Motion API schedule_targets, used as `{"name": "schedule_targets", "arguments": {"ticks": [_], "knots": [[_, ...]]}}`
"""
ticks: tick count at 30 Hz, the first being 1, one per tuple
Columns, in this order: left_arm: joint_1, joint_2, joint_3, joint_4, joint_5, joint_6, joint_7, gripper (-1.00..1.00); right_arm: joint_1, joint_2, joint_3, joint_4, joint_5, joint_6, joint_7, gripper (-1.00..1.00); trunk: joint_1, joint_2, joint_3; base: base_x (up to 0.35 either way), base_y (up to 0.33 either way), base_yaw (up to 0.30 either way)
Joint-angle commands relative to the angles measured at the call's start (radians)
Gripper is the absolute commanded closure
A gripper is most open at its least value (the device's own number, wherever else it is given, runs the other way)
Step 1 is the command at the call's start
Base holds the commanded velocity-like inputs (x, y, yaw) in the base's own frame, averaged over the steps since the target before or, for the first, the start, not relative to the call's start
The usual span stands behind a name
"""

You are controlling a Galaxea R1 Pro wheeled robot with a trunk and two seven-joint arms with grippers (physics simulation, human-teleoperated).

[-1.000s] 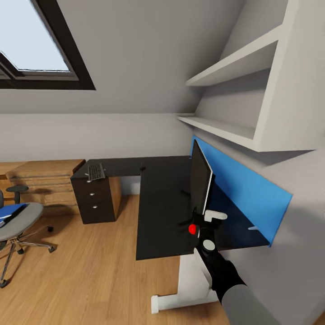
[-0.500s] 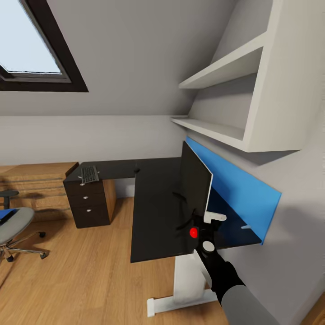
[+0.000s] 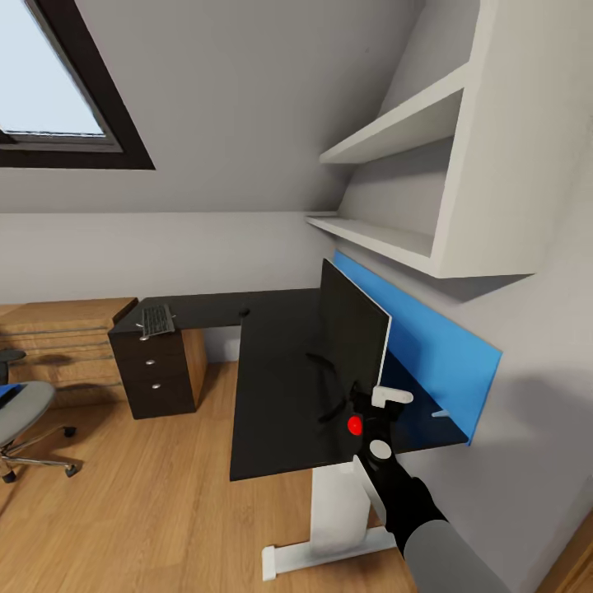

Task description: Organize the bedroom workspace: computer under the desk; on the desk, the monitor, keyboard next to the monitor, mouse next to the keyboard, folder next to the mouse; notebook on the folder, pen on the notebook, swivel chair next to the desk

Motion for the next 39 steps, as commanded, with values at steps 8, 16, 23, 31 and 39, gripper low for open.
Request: {"name": "schedule_targets", "arguments": {"ticks": [8, 16, 23, 31, 39], "knots": [[-0.001, 0.0, 0.002, 0.0, 0.001, -0.003, 0.001, -1.0, -0.001, 0.0, 0.003, 0.001, -0.001, -0.002, -0.006, -1.0, 0.0, -0.001, -0.001, 0.0, -0.002, 0.0], [-0.001, 0.0, 0.002, 0.0, 0.001, -0.003, 0.001, -1.0, -0.001, 0.0, 0.003, 0.001, -0.002, -0.002, -0.006, -1.0, 0.0, -0.001, -0.001, 0.0, 0.0, 0.0], [-0.001, 0.0, 0.002, 0.0, 0.001, -0.003, 0.001, -1.0, -0.001, 0.0, 0.004, 0.001, -0.002, -0.002, -0.007, -1.0, 0.0, -0.001, -0.001, 0.0, 0.0, 0.0], [-0.001, -0.001, 0.002, 0.0, 0.001, -0.003, 0.001, -1.0, -0.001, 0.0, 0.003, 0.001, -0.002, -0.002, -0.008, -1.0, 0.0, -0.001, -0.001, -0.051, -0.032, 0.0], [-0.001, -0.001, 0.002, 0.0, 0.001, -0.003, 0.001, -1.0, -0.001, 0.0, 0.004, 0.002, -0.002, -0.002, -0.008, -1.0, 0.0, -0.001, -0.001, -0.067, -0.068, 0.0]]}}
